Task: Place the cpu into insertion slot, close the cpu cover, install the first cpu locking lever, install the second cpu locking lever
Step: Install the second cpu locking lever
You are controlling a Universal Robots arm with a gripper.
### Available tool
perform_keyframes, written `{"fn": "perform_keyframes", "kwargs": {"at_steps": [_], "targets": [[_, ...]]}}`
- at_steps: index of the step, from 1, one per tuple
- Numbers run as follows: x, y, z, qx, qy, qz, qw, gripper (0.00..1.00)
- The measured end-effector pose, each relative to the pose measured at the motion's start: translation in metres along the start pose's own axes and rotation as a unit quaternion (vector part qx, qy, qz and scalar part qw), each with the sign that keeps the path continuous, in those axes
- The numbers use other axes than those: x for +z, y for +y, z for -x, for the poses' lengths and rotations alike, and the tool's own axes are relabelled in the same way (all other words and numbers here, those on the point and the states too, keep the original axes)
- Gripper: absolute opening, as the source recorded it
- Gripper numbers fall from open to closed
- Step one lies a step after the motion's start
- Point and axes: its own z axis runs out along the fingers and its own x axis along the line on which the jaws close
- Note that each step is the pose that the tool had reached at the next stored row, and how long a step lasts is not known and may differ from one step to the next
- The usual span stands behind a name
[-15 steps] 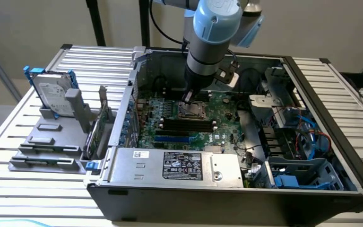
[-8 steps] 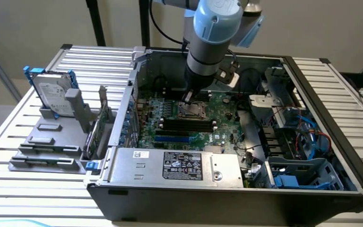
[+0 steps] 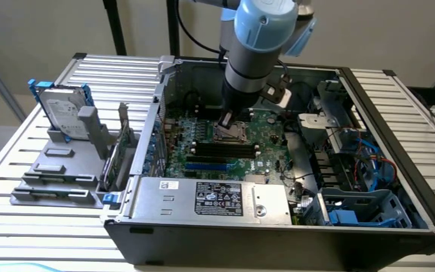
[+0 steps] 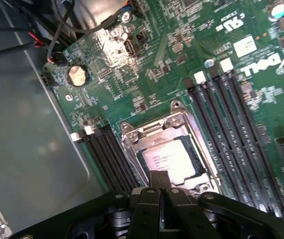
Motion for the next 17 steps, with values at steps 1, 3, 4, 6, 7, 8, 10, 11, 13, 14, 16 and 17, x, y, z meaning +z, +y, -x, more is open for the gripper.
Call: {"fn": "perform_keyframes", "kwargs": {"at_steps": [1,3,4,6,7,8,10,11,13,14,16,17], "targets": [[-0.0023,0.0009,0.002,0.0,0.0,0.0,1.0,0.11],[-0.007,0.0027,0.007,0.0,0.0,0.0,1.0,0.11],[-0.0093,0.0035,0.009,0.0,0.0,0.0,1.0,0.11],[-0.0139,0.0049,0.014,0.0,0.0,0.0,1.0,0.11],[-0.0161,0.0054,0.016,0.0,-0.0001,0.0,1.0,0.11],[-0.0181,0.0056,0.018,0.0,-0.0001,0.0,1.0,0.11],[-0.0219,0.0054,0.022,0.0,-0.0001,0.0001,1.0,0.11],[-0.0237,0.0049,0.024,0.0,-0.0001,0.0001,1.0,0.11],[-0.027,0.0032,0.028,0.0,0.0,0.0,1.0,0.11],[-0.0288,0.0021,0.03,0.0,-0.0001,0.0001,1.0,0.11],[-0.0322,-0.0009,0.034,0.0,-0.0001,0.0,1.0,0.11],[-0.0339,-0.0025,0.036,0.0,-0.0001,0.0,1.0,0.11]]}}
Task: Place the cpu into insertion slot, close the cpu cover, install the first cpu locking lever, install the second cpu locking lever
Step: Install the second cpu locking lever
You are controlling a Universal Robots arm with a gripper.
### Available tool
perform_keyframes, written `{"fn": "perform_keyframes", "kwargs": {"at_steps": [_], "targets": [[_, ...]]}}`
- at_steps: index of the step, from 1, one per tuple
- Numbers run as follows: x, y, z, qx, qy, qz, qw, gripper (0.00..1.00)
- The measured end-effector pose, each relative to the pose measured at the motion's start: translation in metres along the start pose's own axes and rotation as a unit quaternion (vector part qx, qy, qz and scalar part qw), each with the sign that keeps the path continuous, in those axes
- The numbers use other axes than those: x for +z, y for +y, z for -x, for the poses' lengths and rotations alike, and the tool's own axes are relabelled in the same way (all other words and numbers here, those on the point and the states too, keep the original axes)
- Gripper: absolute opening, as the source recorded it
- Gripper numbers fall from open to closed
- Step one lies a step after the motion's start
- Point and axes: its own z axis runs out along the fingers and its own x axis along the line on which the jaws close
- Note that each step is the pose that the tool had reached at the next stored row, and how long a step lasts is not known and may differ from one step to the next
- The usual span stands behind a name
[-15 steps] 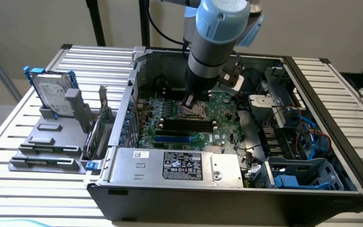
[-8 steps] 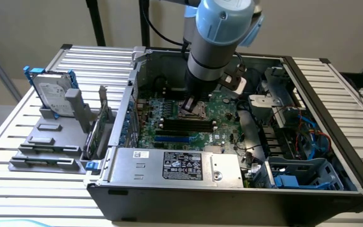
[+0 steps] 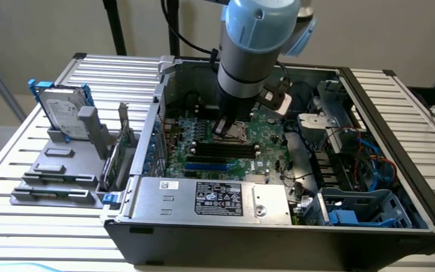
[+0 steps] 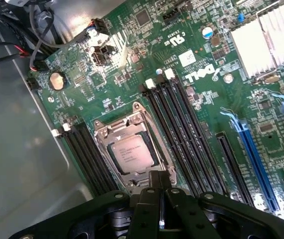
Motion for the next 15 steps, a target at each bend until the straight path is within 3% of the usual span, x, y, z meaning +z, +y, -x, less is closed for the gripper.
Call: {"fn": "perform_keyframes", "kwargs": {"at_steps": [3,9,15], "targets": [[-0.0037,-0.0053,0.005,0.0,0.0,0.0,1.0,0.11],[-0.0018,-0.0148,0.011,0.006,0.0013,0.0018,1.0,0.11],[0.0035,-0.0165,0.012,0.017,0.0034,0.0055,0.9998,0.11]]}}
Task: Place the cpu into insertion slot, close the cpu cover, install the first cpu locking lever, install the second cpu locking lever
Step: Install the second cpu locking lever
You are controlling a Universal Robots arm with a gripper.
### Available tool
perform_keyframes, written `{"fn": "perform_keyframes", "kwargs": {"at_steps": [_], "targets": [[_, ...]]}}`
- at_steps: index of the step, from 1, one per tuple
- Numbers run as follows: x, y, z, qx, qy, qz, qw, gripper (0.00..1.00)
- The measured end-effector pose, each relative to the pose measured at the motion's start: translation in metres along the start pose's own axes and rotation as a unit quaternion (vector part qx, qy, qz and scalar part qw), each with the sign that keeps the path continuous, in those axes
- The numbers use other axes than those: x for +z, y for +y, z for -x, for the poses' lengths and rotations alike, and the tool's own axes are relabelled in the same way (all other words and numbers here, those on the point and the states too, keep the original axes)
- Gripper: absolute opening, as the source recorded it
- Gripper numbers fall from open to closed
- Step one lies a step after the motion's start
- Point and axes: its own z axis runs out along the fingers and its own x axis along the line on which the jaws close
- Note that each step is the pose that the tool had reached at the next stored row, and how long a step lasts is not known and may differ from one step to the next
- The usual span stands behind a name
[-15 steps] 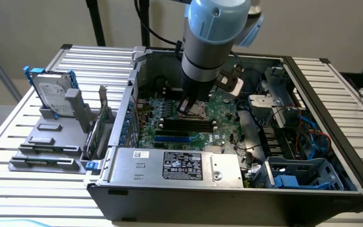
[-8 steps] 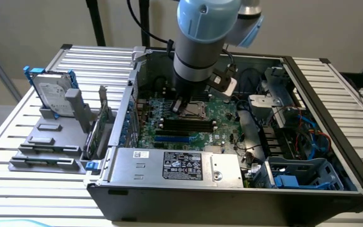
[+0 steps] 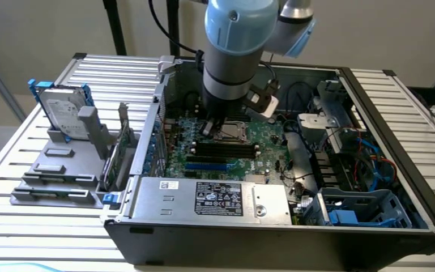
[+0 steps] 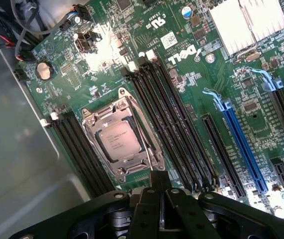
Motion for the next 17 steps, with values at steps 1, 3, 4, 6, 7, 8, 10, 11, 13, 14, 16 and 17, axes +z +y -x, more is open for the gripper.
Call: {"fn": "perform_keyframes", "kwargs": {"at_steps": [1,3,4,6,7,8,10,11,13,14,16,17], "targets": [[0.001,-0.0003,0.0,0.002,0.0004,0.0005,1.0,0.11],[0.0033,-0.0009,0.001,0.005,0.001,0.0015,1.0,0.11],[0.0046,-0.0013,0.002,0.006,0.0012,0.0019,1.0,0.11],[0.0074,-0.0025,0.003,0.009,0.0017,0.0028,1.0,0.11],[0.0088,-0.0032,0.004,0.01,0.002,0.0032,0.9999,0.11],[0.0103,-0.0039,0.005,0.011,0.0022,0.0035,0.9999,0.11],[0.0136,-0.0057,0.007,0.013,0.0025,0.0042,0.9999,0.11],[0.0152,-0.0066,0.007,0.014,0.0027,0.0045,0.9999,0.11],[0.0187,-0.0075,0.008,0.015,0.0029,0.0048,0.9999,0.11],[0.0205,-0.0075,0.008,0.016,0.0029,0.005,0.9999,0.11],[0.0242,-0.0072,0.009,0.016,0.003,0.0051,0.9999,0.11],[0.0259,-0.0072,0.009,0.016,0.003,0.0051,0.9999,0.11]]}}
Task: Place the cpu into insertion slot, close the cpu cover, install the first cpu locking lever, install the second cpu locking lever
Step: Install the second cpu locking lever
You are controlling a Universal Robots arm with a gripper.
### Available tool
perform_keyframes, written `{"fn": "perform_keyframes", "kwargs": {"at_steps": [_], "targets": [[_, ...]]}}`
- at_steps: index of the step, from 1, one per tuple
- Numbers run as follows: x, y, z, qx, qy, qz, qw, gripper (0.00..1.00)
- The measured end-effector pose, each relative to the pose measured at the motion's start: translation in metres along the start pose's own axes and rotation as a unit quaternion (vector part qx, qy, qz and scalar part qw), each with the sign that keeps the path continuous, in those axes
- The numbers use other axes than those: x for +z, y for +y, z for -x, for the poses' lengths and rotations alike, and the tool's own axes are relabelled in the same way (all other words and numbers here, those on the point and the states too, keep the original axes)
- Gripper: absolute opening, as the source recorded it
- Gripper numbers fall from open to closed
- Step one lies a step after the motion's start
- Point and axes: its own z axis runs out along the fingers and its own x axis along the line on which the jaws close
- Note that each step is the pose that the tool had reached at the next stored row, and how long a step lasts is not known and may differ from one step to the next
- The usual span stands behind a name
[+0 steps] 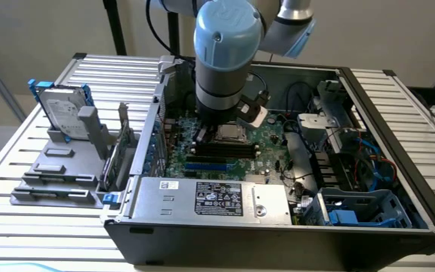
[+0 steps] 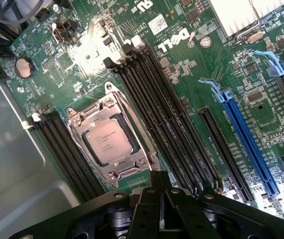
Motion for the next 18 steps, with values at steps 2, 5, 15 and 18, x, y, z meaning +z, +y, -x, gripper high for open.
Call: {"fn": "perform_keyframes", "kwargs": {"at_steps": [2,5,15,18], "targets": [[0.0031,-0.0006,0.001,0.0,0.0001,0.0001,1.0,0.11],[0.0069,-0.0028,0.002,0.001,0.0002,0.0002,1.0,0.11],[0.0177,-0.006,0.003,0.002,0.0005,0.0008,1.0,0.11],[0.0196,-0.0068,0.003,0.002,0.0005,0.0009,1.0,0.11]]}}
